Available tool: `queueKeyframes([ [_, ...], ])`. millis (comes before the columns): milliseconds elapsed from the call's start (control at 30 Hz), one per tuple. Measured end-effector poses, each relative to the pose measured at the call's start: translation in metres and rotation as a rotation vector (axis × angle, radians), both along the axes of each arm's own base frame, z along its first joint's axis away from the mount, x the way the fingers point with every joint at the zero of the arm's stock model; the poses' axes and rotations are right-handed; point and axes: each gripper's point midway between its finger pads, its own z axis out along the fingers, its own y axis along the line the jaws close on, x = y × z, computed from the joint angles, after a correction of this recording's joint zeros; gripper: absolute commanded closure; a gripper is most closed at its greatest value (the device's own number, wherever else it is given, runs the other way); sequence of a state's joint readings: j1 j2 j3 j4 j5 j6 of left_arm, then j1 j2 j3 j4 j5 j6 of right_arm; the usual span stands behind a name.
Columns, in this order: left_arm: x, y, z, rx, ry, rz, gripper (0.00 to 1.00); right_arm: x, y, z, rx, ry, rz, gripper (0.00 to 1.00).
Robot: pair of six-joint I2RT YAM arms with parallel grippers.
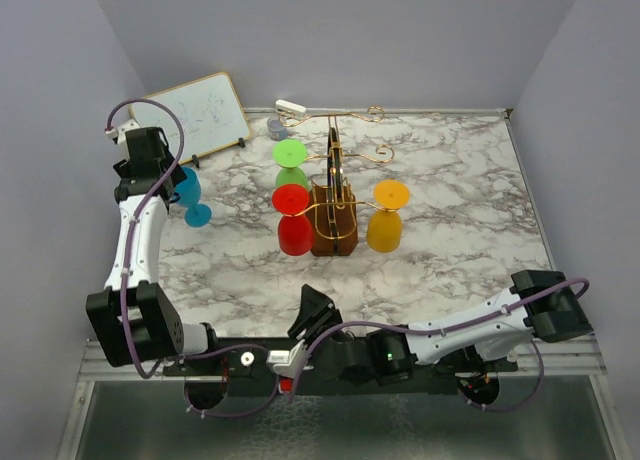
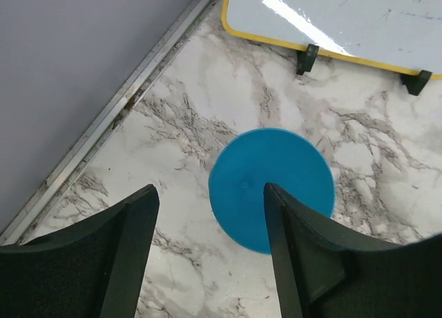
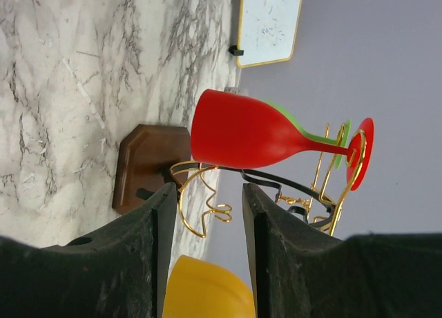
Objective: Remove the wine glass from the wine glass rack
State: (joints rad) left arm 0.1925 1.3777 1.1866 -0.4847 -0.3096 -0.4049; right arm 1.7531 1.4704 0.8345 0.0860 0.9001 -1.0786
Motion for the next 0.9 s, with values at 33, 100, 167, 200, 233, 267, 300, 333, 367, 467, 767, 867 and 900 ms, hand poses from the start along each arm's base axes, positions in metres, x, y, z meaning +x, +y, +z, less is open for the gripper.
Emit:
queueKeyframes([
  [33, -0.003, -0.001, 0.008, 0.003, -0.028, -0.002, 0.28, 0.000, 0.002, 0.004, 0.009, 0.010, -0.004, 0.59],
  [100, -0.010, -0.003, 0.024, 0.012, -0.090, -0.004, 0.25, -0.002, 0.007, 0.015, 0.041, 0.046, -0.014, 0.59],
  [167, -0.018, -0.007, 0.042, 0.024, -0.175, -0.012, 0.24, -0.005, 0.013, 0.028, 0.079, 0.083, -0.019, 0.59],
  [200, -0.023, -0.009, 0.050, 0.027, -0.216, -0.019, 0.24, -0.006, 0.016, 0.035, 0.099, 0.102, -0.020, 0.59],
  [233, -0.028, -0.013, 0.060, 0.031, -0.273, -0.029, 0.24, -0.008, 0.019, 0.042, 0.118, 0.119, -0.020, 0.59],
  [267, -0.032, -0.015, 0.068, 0.035, -0.317, -0.036, 0.24, -0.010, 0.024, 0.054, 0.149, 0.143, -0.016, 0.59],
  [300, -0.037, -0.018, 0.073, 0.038, -0.359, -0.046, 0.24, -0.012, 0.028, 0.066, 0.184, 0.164, -0.012, 0.58],
  [333, -0.041, -0.021, 0.079, 0.040, -0.400, -0.056, 0.24, -0.013, 0.031, 0.078, 0.216, 0.179, -0.006, 0.56],
  [367, -0.044, -0.024, 0.082, 0.040, -0.434, -0.067, 0.24, -0.014, 0.033, 0.090, 0.247, 0.190, 0.000, 0.54],
  [467, -0.046, -0.032, 0.086, 0.026, -0.487, -0.102, 0.24, -0.015, 0.035, 0.139, 0.379, 0.216, 0.019, 0.44],
  [767, -0.035, -0.055, 0.081, -0.055, -0.515, -0.208, 0.25, 0.098, -0.006, 0.292, 0.860, 0.282, -0.149, 0.41],
  [867, -0.033, -0.063, 0.082, -0.075, -0.527, -0.239, 0.25, 0.174, -0.046, 0.334, 1.033, 0.297, -0.277, 0.40],
  [900, -0.032, -0.065, 0.082, -0.080, -0.531, -0.249, 0.25, 0.192, -0.055, 0.345, 1.083, 0.309, -0.296, 0.41],
])
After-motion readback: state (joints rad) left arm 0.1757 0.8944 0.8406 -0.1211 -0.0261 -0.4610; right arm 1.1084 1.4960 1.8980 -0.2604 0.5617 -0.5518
